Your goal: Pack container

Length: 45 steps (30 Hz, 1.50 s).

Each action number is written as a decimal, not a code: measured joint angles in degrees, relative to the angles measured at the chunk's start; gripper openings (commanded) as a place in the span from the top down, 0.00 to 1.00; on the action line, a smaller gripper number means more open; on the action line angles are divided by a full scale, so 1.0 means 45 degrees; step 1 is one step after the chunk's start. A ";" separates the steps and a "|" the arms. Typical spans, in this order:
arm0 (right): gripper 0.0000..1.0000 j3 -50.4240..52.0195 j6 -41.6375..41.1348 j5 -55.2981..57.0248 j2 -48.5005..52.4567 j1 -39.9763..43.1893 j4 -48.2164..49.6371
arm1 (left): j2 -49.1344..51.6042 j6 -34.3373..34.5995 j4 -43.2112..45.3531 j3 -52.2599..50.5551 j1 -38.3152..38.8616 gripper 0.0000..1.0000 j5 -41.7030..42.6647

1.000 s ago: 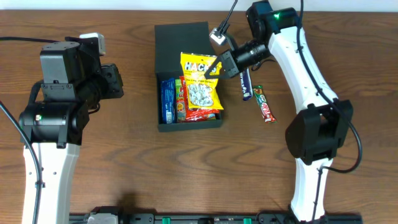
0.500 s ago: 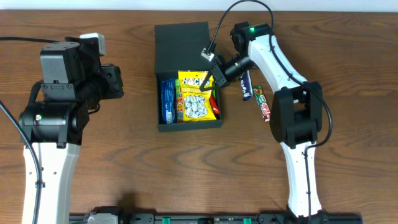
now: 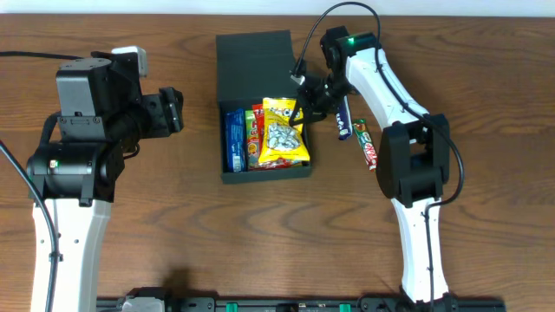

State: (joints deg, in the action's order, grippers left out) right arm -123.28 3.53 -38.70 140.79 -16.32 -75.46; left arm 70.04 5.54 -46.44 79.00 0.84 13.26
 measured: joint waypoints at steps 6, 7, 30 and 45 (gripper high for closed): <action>0.60 -0.0126 -0.0466 0.0481 -0.0155 -0.0039 0.0063 | 0.0005 -0.0005 -0.0005 0.0000 0.0000 0.03 0.0005; 0.57 -0.0219 -0.0491 0.0539 -0.0185 -0.0058 0.0029 | 0.0000 -0.0010 -0.0010 0.0000 0.0000 0.02 0.0005; 0.99 -0.6023 -0.0685 0.3429 -0.0058 -0.0505 -0.3415 | 0.0005 0.0000 -0.0112 0.0000 0.0000 0.02 0.0005; 0.99 -0.1307 -0.0879 0.4454 -0.0151 -0.1792 -0.1962 | 0.0005 0.0000 -0.0345 0.0000 0.0000 0.02 0.0005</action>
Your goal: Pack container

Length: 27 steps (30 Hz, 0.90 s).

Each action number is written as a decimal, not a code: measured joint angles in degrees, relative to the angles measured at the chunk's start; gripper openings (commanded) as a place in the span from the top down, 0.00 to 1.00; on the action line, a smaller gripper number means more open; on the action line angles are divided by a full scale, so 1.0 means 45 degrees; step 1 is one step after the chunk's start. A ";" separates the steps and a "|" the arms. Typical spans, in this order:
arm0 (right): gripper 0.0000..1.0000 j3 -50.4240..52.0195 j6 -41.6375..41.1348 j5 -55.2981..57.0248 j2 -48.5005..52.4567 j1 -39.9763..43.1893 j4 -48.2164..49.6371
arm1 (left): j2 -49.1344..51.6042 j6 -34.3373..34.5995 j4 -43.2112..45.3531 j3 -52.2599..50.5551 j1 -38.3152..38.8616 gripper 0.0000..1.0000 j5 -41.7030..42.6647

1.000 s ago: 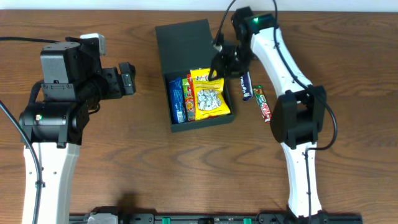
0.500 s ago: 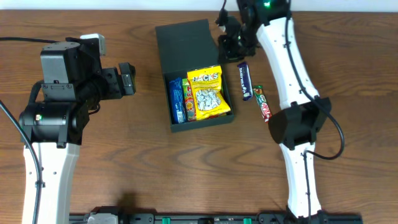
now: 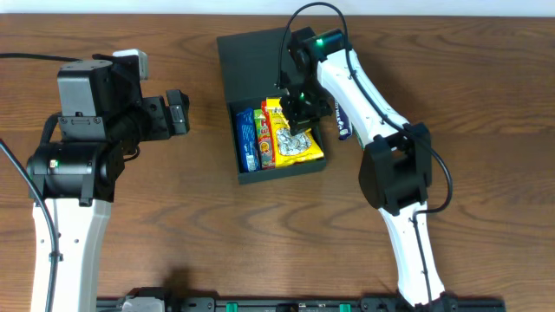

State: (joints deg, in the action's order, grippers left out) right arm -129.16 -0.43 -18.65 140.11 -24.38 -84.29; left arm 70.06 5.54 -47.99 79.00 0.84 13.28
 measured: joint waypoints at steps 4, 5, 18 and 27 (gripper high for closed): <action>0.99 0.0136 -0.0087 0.0068 -0.0107 0.0000 0.0131 | 0.0000 0.0000 -0.0010 0.0000 0.0000 0.02 0.0000; 0.99 0.0112 -0.0097 0.0053 -0.0107 0.0000 0.0083 | 0.0000 -0.0005 -0.0005 0.0000 0.0000 0.02 0.0000; 0.97 -0.4779 -0.0228 0.0923 0.0126 0.1515 -0.1457 | 0.0000 0.0000 -0.0015 0.0000 0.0000 0.02 0.0000; 0.56 -0.1880 -0.0782 0.3827 0.0131 0.2759 0.0879 | 0.0000 0.0000 -0.0015 0.0000 0.0000 0.02 0.0000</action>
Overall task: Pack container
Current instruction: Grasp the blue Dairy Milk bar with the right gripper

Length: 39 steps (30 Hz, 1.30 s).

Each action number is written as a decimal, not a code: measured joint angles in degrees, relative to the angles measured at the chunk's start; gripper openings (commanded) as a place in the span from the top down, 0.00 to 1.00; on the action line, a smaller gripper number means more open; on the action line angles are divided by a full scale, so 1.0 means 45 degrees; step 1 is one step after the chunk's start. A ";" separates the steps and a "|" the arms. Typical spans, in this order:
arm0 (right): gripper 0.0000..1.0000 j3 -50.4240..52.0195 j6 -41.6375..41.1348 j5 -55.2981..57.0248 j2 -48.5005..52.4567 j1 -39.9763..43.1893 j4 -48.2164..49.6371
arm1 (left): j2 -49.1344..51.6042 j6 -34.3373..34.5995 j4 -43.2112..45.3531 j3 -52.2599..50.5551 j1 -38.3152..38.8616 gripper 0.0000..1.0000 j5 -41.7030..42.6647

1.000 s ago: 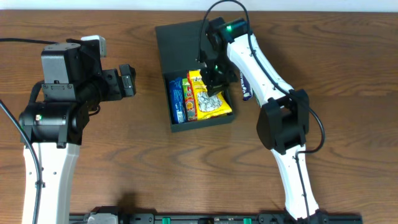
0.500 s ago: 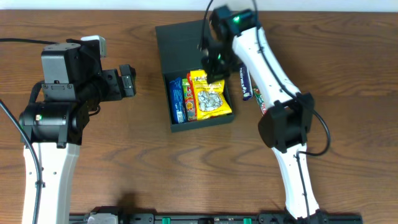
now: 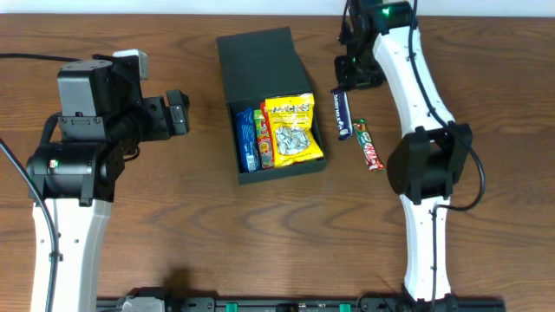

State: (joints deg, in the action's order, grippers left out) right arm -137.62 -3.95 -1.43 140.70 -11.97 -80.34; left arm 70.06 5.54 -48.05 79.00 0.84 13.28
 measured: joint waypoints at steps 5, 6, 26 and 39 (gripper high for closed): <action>0.54 0.1515 -0.0039 0.0355 0.0010 -0.0015 0.1787 | 0.0000 0.0000 0.0000 0.0000 0.0000 0.02 0.0000; 0.52 0.1690 -0.0039 0.0389 0.0005 -0.0015 0.2025 | 0.0000 0.0000 -0.0015 0.0000 0.0000 0.02 0.0000; 0.52 0.3997 -0.0102 0.0019 0.0010 -0.0049 0.4823 | 0.0000 -0.0005 -0.0005 0.0000 0.0000 0.02 0.0000; 0.78 0.4007 -0.0194 -0.0393 0.0083 -0.0049 0.4833 | 0.0005 -0.0010 -0.0005 0.0000 0.0000 0.02 0.0000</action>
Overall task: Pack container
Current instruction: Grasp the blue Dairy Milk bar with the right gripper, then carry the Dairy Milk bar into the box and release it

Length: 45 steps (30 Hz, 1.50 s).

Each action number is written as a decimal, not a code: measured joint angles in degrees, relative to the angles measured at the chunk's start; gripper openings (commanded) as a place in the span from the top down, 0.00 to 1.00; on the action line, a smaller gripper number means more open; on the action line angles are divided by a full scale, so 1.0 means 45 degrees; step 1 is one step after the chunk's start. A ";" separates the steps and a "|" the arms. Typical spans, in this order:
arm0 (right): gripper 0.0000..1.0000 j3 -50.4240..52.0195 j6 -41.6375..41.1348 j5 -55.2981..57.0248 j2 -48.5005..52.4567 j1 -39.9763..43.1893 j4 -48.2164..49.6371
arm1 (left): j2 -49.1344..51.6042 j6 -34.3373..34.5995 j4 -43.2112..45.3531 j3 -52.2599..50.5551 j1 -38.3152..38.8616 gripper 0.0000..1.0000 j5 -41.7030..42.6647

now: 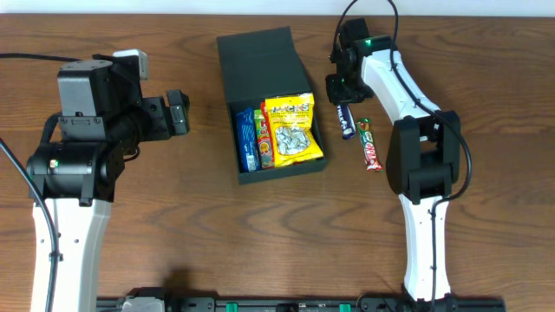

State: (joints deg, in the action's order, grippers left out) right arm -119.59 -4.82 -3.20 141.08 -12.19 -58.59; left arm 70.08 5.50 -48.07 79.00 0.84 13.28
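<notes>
The black box (228,130) lies open at the table's middle, its lid (257,62) folded back. Inside are a blue packet (245,139), a red and green packet (260,137) and a yellow snack bag (293,130) lying on top at the right. Right of the box a dark blue bar (346,121) lies on the table, with a red and green bar (369,147) beside it. My right gripper (340,91) is over the far end of the dark blue bar and hides it; its jaws cannot be made out. My left gripper (179,113) hangs left of the box, holding nothing.
The brown wooden table (173,225) runs to the far edge just behind the lid. The right arm (408,95) reaches in from the front right, above the two bars. The left arm (78,156) stands at the left side.
My right gripper has moved from behind the dark blue bar, near the table's far edge, to a place over that bar's far end. The box, its contents and the left arm are unchanged.
First my right gripper was at the yellow bag propped on the box's right side. Then it was over the bag inside the box, which had shifted and turned slightly. Later the bag lay flat in the box with the gripper away behind the bars. Now the gripper is at the dark blue bar.
</notes>
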 measured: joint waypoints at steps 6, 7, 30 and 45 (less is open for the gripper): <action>0.85 -0.0690 0.0005 -0.0005 0.0034 0.0000 -0.1302 | -0.0005 0.0000 -0.0005 0.0000 0.0000 0.02 0.0000; 0.85 -0.1059 0.0000 -0.0005 0.0044 0.0000 -0.1613 | -0.0005 0.0000 -0.0005 0.0000 0.0000 0.02 0.0000; 0.50 -0.5139 -0.3308 -0.2317 -0.0146 -0.4493 -0.4784 | 0.0000 0.0000 -0.0044 0.0000 0.0000 0.02 0.0000; 0.20 -0.9039 -0.3138 -0.0398 -0.0141 -0.1957 -0.6936 | 0.0000 0.0000 -0.0228 0.0000 0.0000 0.02 0.0000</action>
State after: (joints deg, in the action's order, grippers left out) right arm -160.27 -18.94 -4.99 140.44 -20.99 -89.80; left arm 70.08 5.50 -49.10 79.00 0.84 13.28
